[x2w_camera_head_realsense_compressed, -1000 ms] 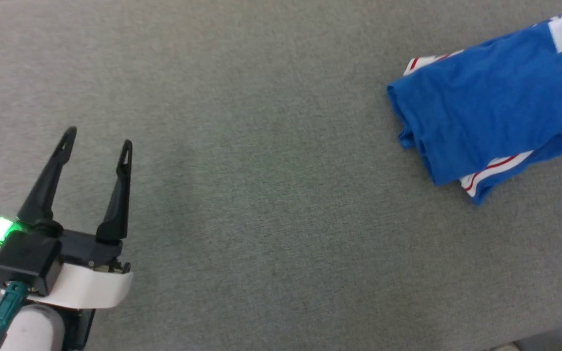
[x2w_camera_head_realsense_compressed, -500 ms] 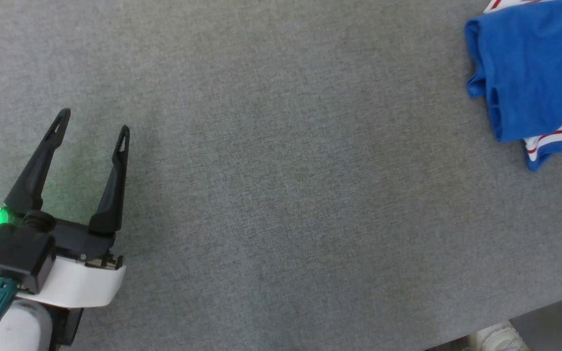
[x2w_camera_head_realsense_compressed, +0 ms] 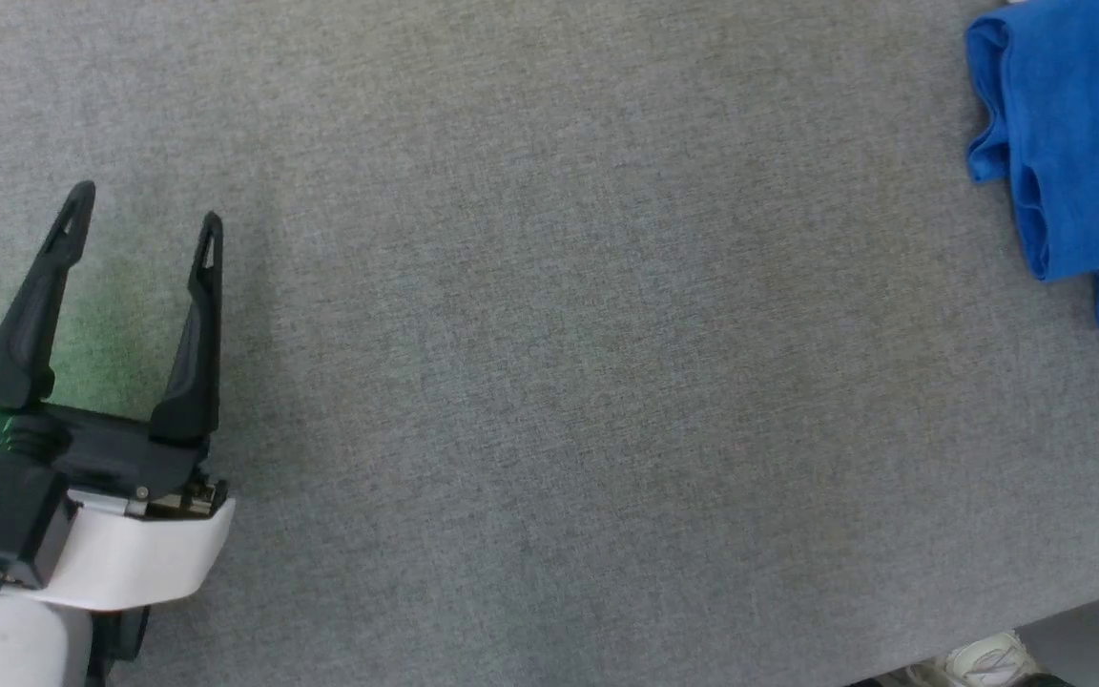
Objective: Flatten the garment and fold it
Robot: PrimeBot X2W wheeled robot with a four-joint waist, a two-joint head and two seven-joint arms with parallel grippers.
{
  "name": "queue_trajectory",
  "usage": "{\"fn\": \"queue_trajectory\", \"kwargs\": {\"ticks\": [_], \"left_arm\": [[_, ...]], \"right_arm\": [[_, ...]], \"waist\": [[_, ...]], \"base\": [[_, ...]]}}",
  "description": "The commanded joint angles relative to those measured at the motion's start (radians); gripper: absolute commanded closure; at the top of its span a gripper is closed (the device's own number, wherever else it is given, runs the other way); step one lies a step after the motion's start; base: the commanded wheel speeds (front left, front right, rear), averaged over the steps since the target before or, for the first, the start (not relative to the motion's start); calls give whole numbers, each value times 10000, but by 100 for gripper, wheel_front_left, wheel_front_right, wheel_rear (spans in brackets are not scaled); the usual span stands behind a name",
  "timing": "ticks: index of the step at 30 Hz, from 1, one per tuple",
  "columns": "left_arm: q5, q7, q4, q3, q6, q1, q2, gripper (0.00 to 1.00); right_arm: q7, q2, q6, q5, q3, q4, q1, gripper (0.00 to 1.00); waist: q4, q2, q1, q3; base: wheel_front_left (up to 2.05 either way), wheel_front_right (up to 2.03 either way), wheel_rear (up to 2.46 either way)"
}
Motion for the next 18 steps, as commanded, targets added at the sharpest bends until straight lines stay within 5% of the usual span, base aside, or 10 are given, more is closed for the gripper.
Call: {"fn": "queue_trajectory", "kwargs": {"ticks": [1, 18], "left_arm": [[-94, -231, 5, 24, 43, -251, -76, 0], [-1187, -854, 612, 198, 259, -69, -848, 0]], "right_arm": [[-110, 105, -13, -116, -107, 172, -246, 0], [-1242, 319, -13, -264, -1001, 1288, -102, 0]], "waist": [[35, 0, -1, 41], [322, 0, -1, -1062]], "base": [[0, 0, 0], [0, 0, 0]]}}
